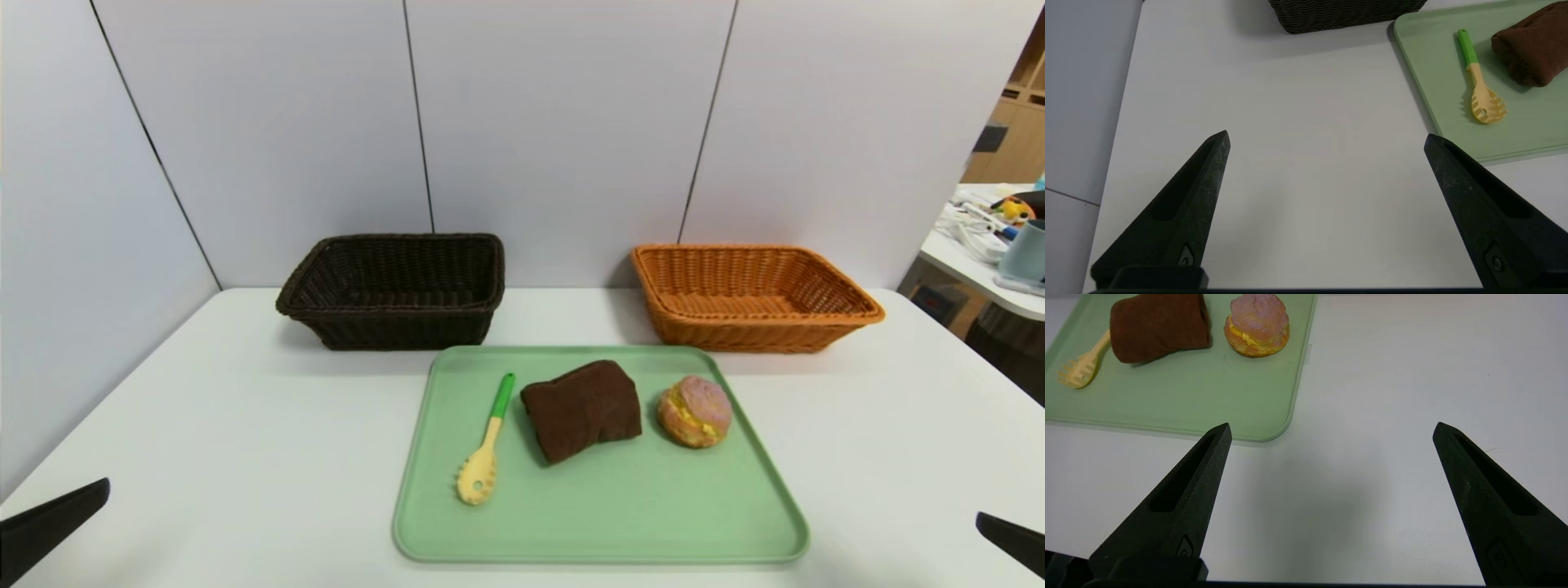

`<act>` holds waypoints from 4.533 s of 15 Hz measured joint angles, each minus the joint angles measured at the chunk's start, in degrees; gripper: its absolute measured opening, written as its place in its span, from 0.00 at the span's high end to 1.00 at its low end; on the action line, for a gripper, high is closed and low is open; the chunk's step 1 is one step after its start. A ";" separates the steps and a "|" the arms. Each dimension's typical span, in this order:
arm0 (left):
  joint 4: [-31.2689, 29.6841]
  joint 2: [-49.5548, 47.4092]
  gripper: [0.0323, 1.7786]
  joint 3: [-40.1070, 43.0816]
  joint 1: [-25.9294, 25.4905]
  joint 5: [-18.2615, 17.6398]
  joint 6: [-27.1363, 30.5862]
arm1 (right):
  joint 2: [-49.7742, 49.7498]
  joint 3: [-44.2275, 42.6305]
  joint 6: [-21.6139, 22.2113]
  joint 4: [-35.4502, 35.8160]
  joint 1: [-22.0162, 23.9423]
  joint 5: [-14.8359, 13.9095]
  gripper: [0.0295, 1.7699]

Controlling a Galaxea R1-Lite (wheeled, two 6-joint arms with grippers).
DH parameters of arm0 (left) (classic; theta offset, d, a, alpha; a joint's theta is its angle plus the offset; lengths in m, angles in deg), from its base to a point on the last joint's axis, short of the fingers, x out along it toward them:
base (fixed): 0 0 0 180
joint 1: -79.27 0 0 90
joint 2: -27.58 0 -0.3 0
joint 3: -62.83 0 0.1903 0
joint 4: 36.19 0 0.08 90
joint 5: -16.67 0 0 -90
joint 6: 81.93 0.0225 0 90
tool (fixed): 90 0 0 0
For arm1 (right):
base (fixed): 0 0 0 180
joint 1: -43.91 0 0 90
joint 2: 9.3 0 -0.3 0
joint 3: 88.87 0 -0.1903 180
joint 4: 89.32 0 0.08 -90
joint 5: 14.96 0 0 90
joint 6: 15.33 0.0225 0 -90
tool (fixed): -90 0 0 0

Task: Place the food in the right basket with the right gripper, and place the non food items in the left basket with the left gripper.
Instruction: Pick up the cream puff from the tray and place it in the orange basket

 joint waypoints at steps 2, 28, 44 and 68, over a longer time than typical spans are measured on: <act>0.52 5.79 0.05 -3.13 0.13 -1.49 0.07 | 7.80 -4.13 -0.17 -0.17 -0.04 -0.12 0.04; -5.83 37.18 0.05 -12.64 7.36 -14.29 0.62 | 37.16 -18.85 -2.79 3.39 -10.64 8.57 0.04; -5.99 37.24 0.05 -11.30 9.16 -14.31 1.06 | 58.49 -32.66 -3.72 1.77 -17.73 -0.80 0.04; -6.05 36.72 0.05 -10.72 13.56 -18.92 4.27 | 63.84 -33.02 -5.97 2.32 -19.91 -5.22 0.56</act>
